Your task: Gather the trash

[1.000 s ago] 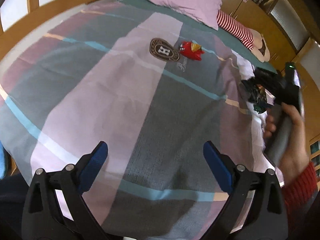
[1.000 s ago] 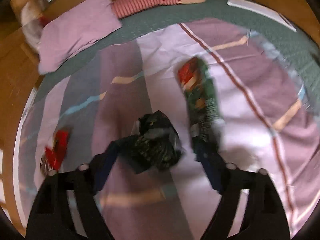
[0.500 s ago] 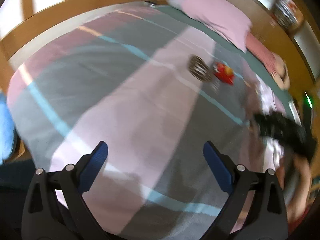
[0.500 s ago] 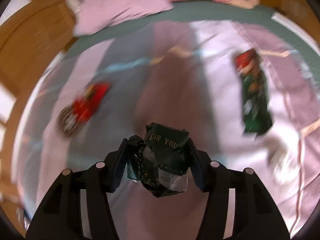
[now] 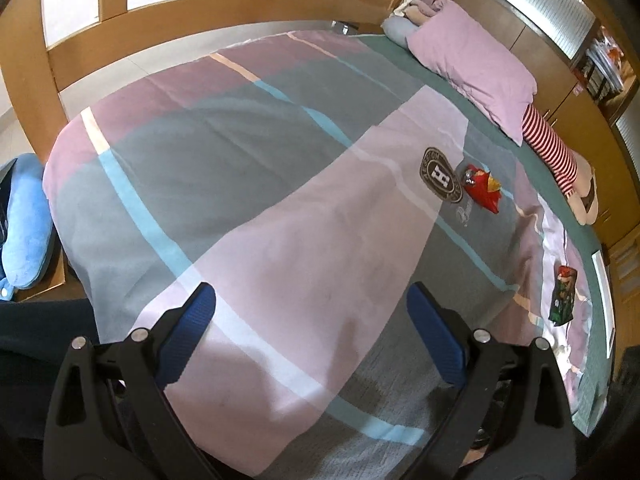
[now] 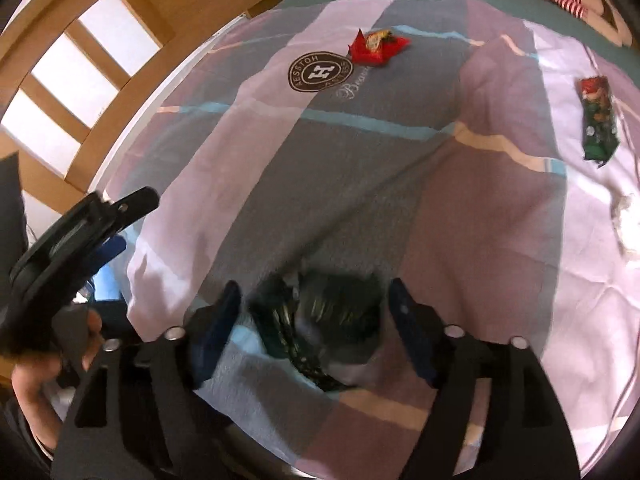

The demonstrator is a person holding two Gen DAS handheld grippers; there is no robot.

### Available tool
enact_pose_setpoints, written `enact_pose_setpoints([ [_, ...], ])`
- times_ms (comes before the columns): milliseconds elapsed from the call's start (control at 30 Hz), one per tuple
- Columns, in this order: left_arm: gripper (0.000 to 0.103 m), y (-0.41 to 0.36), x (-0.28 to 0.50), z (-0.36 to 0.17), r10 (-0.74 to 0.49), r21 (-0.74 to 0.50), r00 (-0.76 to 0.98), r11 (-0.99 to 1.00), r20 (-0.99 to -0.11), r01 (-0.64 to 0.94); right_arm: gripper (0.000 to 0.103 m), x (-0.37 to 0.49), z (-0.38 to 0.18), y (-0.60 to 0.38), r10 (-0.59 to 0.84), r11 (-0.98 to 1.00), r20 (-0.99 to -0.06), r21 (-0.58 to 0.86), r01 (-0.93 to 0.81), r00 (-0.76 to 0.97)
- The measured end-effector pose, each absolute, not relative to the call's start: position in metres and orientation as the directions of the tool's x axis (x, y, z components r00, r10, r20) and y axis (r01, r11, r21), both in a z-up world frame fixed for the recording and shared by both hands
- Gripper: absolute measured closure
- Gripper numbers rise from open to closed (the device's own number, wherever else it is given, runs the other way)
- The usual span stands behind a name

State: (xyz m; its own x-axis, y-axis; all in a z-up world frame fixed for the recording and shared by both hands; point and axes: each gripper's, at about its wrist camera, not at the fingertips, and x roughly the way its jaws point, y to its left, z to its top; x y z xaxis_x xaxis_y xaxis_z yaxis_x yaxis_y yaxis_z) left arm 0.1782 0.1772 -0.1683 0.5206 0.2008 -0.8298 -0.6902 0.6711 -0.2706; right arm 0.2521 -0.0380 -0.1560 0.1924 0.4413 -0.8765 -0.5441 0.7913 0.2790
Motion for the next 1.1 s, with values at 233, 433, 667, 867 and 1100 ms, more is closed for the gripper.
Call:
enact_pose_setpoints([
  [233, 0.007, 0.175, 0.181, -0.169, 0.194, -0.261, 0.517, 0.687, -0.833, -0.678, 0.021, 0.264, -0.134, -0.093, 0.490, 0.834, -0.822, 0.345, -0.430, 0.290],
  [433, 0.007, 0.174, 0.183, -0.171, 0.186, -0.264, 0.516, 0.689, -0.836, -0.675, 0.021, 0.276, -0.125, -0.143, 0.418, 0.906, -0.803, 0.331, -0.265, 0.424],
  [667, 0.007, 0.170, 0.185, -0.171, 0.191, -0.246, 0.511, 0.705, -0.838, -0.666, 0.021, 0.278, -0.135, -0.173, 0.384, 0.923, -0.816, 0.344, -0.171, 0.431],
  [867, 0.007, 0.172, 0.183, -0.172, 0.190, -0.253, 0.510, 0.694, -0.839, -0.674, 0.021, 0.275, -0.137, -0.185, 0.345, 0.938, -0.819, 0.314, -0.146, 0.459],
  [1100, 0.007, 0.168, 0.182, -0.170, 0.165, -0.286, 0.545, 0.708, -0.822, -0.646, 0.021, 0.300, -0.121, -0.218, 0.190, 0.976, -0.802, 0.215, -0.024, 0.566],
])
